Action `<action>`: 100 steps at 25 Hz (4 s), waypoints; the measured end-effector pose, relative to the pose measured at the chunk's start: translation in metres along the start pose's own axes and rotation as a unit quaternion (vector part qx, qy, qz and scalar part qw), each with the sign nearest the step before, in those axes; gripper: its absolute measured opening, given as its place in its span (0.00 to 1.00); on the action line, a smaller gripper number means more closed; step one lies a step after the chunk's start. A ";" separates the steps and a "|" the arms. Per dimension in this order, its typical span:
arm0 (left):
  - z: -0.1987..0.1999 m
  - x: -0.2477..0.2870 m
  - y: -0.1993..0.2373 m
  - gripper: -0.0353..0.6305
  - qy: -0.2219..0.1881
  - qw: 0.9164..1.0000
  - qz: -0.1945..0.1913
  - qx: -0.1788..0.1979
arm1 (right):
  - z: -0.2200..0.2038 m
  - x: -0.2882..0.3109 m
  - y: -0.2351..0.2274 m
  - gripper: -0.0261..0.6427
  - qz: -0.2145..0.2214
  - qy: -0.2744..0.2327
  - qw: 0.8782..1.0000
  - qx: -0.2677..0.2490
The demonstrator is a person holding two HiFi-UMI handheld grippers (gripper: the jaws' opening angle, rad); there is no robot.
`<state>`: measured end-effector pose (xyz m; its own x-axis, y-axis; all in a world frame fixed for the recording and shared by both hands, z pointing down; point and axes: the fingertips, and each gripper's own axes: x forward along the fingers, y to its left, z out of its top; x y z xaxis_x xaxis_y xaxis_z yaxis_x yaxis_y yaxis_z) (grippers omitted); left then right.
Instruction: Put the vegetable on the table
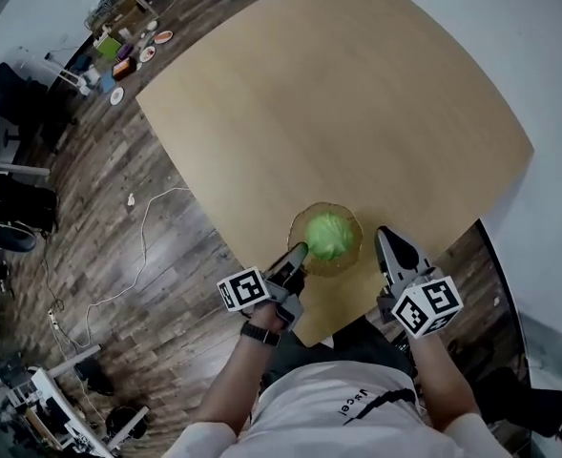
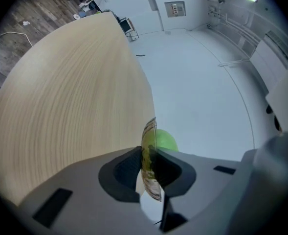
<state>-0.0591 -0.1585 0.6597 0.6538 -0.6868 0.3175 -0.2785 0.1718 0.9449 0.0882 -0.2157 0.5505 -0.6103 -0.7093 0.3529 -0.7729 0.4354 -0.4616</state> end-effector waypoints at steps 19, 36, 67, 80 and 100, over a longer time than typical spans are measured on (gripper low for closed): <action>0.007 0.071 0.064 0.15 0.019 0.998 0.051 -0.018 | -0.020 0.035 -0.066 0.06 -0.018 0.024 0.999 0.026; 0.027 0.092 0.073 0.26 0.004 0.993 0.121 -0.014 | -0.018 0.037 -0.079 0.06 -0.021 0.026 0.998 0.045; 0.058 -0.038 -0.165 0.07 -0.039 0.966 -0.013 0.254 | 0.036 0.023 0.071 0.06 0.029 0.001 0.999 -0.024; 0.040 -0.066 -0.237 0.07 -0.046 0.913 -0.049 0.402 | 0.070 -0.010 0.113 0.06 0.014 -0.041 0.996 -0.073; 0.035 -0.065 -0.230 0.07 -0.031 0.907 -0.045 0.417 | 0.065 -0.009 0.118 0.06 0.005 -0.047 0.995 -0.088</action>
<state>-0.0620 -0.1786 0.4188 0.6661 -0.7147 0.2132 -0.6786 -0.4622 0.5708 0.0138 -0.1936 0.4400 -0.6060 -0.7493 0.2670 -0.7901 0.5280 -0.3115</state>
